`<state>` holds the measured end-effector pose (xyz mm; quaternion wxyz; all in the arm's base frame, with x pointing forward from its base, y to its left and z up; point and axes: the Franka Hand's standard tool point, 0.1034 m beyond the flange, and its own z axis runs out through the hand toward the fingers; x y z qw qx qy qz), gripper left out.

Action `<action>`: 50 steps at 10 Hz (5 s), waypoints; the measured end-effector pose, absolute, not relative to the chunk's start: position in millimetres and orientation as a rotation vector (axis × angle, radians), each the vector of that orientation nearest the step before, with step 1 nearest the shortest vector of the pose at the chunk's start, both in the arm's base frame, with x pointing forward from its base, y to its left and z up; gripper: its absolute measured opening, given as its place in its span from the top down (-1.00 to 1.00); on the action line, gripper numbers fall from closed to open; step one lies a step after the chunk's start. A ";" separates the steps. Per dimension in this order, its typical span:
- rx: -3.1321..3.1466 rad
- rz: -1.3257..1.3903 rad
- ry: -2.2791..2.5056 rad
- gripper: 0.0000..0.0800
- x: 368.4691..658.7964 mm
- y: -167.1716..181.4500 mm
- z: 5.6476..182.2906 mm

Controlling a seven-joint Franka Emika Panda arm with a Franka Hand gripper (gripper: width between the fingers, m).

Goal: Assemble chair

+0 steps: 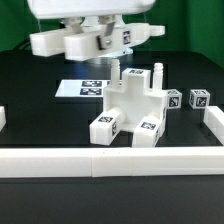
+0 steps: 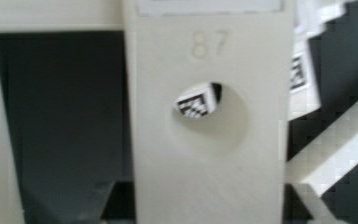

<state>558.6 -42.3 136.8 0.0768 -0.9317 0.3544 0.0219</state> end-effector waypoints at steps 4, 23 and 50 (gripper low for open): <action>-2.800 0.072 1.048 0.29 560.4 -35.6 132.8; -3.010 0.065 0.607 0.29 569.3 34.4 124.3; -3.003 -0.066 0.555 0.29 574.7 34.0 124.4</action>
Offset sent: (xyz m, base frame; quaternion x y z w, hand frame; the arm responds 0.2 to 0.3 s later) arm 0.0000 0.0000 0.0000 0.0000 0.0000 0.0000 1.0000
